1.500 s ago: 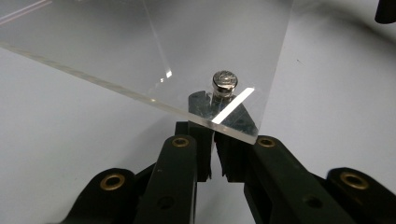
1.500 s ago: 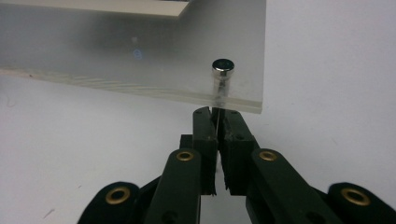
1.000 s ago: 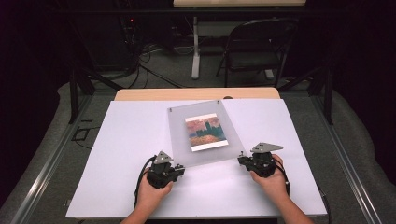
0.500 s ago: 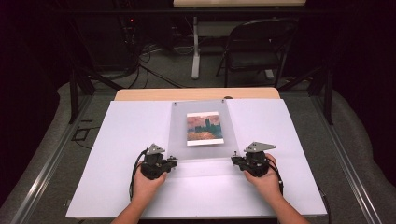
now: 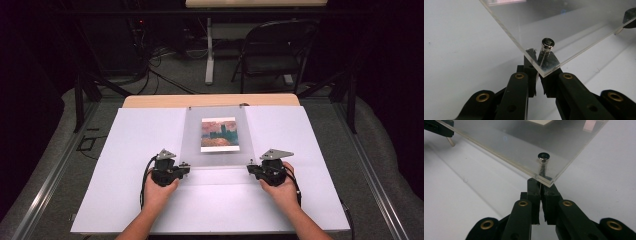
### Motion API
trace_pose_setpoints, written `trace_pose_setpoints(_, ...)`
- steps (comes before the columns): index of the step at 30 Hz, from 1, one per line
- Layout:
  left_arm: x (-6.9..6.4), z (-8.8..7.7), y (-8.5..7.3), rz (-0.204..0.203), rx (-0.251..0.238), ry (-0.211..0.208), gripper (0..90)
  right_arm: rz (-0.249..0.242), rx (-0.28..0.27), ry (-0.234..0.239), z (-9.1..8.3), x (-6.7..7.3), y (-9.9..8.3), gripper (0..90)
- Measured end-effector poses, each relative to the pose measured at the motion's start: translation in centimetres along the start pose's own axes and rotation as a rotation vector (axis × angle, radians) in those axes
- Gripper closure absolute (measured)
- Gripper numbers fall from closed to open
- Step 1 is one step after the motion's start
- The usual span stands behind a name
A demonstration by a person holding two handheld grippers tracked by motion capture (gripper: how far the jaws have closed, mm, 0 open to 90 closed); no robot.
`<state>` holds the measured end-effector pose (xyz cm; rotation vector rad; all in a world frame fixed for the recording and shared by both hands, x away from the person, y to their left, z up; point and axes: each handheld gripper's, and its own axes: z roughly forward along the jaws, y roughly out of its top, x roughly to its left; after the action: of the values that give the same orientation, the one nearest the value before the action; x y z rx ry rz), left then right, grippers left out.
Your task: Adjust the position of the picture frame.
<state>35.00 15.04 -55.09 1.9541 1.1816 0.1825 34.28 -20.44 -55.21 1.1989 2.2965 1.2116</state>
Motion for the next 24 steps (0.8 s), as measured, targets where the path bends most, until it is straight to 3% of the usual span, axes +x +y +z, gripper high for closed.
trace_pose_setpoints(12, 0.07, 0.02, -0.1, -0.003, -0.007, -0.005, 83.1, 0.002, -0.004, -0.002, 0.19, -0.13, -0.11, 85.5)
trace_pose_setpoints(24, 0.34, 0.08, -0.27, -0.043, -0.02, -0.029, 81.2, 0.011, -0.007, -0.004, 0.2, -0.12, -0.27, 84.8)
